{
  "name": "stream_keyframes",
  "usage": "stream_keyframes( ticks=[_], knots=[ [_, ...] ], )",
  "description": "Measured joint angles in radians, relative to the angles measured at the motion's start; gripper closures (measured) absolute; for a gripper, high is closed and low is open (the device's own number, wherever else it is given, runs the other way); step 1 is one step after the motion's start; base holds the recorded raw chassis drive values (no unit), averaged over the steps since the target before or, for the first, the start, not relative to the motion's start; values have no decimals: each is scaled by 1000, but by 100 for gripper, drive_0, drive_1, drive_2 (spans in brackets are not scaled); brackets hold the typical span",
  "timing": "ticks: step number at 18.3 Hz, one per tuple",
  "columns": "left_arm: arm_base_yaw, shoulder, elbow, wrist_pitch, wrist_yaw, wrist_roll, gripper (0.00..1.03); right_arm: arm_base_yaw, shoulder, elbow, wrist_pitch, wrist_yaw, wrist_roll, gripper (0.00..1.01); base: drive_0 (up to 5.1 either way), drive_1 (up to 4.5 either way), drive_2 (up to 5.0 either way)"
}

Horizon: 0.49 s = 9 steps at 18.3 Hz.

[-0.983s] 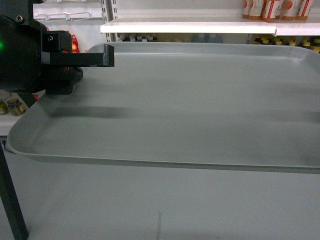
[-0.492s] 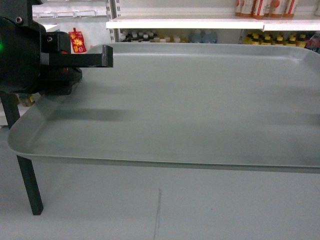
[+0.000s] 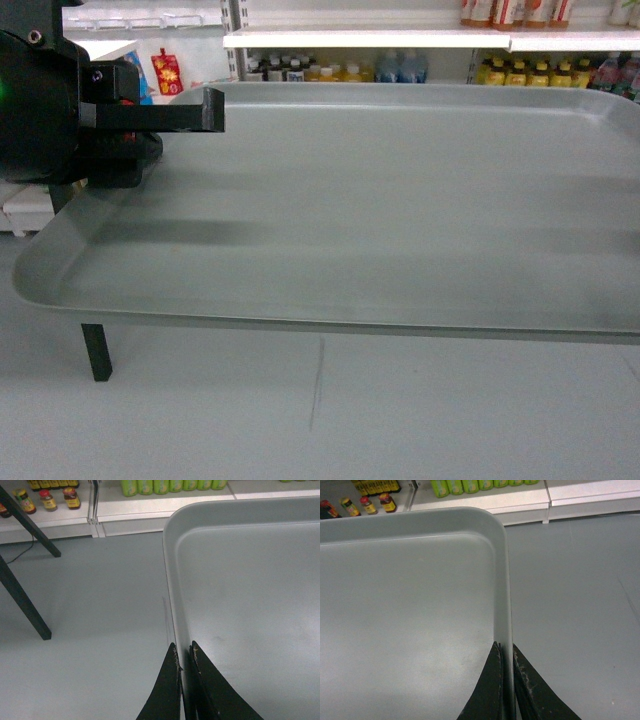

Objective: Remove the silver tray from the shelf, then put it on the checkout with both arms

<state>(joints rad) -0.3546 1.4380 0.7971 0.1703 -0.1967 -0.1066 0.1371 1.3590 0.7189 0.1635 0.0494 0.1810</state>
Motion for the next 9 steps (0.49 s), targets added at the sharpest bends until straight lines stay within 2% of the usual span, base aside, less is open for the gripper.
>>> stream_keyframes(
  ticks=[9],
  knots=[
    [-2, -5, 0, -6, -1, 0, 100, 0, -5, 0, -9, 0, -3, 98, 2, -414, 419]
  ],
)
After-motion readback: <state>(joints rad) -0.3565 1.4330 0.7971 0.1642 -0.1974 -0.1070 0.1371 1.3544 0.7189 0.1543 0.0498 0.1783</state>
